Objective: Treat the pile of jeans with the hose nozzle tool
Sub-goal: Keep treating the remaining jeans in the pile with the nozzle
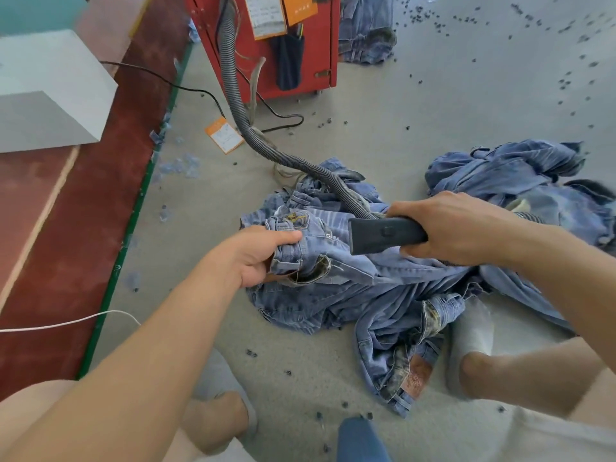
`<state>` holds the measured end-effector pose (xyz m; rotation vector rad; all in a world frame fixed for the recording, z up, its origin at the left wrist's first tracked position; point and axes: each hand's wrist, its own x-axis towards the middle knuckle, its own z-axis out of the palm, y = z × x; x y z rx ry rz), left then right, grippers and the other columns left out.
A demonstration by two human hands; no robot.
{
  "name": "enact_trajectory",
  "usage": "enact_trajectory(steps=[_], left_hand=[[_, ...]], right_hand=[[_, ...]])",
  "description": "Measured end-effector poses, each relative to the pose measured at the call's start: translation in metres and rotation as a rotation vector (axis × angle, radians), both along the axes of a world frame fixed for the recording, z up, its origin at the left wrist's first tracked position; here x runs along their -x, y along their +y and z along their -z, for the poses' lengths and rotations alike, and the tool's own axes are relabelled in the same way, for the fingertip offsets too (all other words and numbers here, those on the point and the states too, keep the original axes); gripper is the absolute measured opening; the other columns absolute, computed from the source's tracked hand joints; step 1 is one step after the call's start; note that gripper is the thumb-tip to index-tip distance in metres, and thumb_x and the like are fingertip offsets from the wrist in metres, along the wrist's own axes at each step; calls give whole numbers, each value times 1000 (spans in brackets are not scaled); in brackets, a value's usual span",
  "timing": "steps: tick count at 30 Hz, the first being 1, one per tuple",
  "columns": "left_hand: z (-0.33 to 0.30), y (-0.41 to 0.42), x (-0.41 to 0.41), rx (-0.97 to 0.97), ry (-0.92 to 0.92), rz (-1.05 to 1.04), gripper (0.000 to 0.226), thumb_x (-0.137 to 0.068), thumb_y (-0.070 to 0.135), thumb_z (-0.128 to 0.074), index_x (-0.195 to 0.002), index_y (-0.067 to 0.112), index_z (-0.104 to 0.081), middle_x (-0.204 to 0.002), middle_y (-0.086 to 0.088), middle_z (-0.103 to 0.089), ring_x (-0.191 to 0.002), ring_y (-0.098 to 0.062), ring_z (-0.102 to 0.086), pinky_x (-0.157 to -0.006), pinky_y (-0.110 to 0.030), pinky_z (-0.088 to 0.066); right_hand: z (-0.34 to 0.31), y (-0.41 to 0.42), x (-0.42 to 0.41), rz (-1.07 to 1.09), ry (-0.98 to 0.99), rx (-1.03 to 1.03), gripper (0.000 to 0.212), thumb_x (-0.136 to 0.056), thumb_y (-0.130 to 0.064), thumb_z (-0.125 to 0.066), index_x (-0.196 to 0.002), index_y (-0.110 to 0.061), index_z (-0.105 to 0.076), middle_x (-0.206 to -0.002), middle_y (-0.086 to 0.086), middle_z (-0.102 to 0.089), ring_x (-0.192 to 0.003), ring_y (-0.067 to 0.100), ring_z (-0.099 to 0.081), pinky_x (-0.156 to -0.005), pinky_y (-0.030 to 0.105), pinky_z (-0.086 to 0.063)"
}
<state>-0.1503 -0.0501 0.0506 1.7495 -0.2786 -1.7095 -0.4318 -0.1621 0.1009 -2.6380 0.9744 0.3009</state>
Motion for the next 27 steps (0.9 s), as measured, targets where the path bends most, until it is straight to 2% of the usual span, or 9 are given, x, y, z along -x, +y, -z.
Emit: enact_trajectory(steps=[3,4,8,10,16,19,22,27], left_hand=[[2,2,-3,31,52,-14,29,-104,13,-58,-131,3,-64,-122,-19,-73,-113,-34,-71,-100,-50,-55],[2,3,-4,49,67,-14,31,-106,14,-56,-135,4,-61,-125,-19,-72,-118,-35,-69,-105,-52,-52],[-2,6,-4,122,167,-13,32,-109,18,-47,-136,7,-61,-127,-17,-71,-115,-33,-71,-88,-47,-62],[-3,7,-3,133,211,5,33,-110,22,-45,-136,9,-61,-128,-17,-71,-115,-33,-71,-87,-48,-62],[-4,6,-5,122,246,-16,33,-110,24,-45,-132,8,-64,-123,-17,-73,-102,-30,-76,-73,-43,-64],[-5,6,-5,124,267,-28,34,-109,25,-45,-130,7,-65,-123,-17,-73,-101,-30,-76,-72,-43,-64],[-6,4,-2,134,295,-37,34,-110,25,-45,-129,8,-66,-123,-16,-74,-102,-30,-76,-74,-44,-64],[-10,0,6,159,366,-55,38,-112,28,-39,-131,8,-64,-128,-17,-71,-110,-32,-73,-77,-45,-64]], right_hand=[[-3,-3,0,-11,-19,-34,31,-88,-39,-70,-112,-48,-52,-74,-18,-61,-65,2,-57,-55,28,-44],[-4,-3,0,-23,-8,-31,29,-89,-39,-70,-110,-47,-52,-73,-17,-60,-64,2,-57,-55,29,-44],[0,1,-6,-62,56,15,23,-91,-39,-66,-103,-44,-48,-73,-16,-57,-65,5,-56,-55,32,-44],[4,8,-13,-90,54,26,21,-92,-40,-65,-103,-44,-47,-73,-18,-54,-63,2,-52,-53,31,-41],[-10,12,-26,8,-170,-12,29,-89,-42,-70,-114,-44,-56,-75,-19,-62,-65,1,-57,-63,37,-55],[-26,3,-19,70,-224,-45,29,-87,-38,-73,-112,-41,-59,-78,-16,-67,-70,8,-64,-66,37,-54],[-35,3,-13,87,-227,-54,25,-85,-37,-73,-106,-41,-61,-72,-19,-64,-65,0,-61,-62,30,-50],[-28,27,-19,-25,-92,-94,22,-83,-46,-67,-100,-42,-54,-67,-16,-60,-59,2,-57,-57,36,-52]])
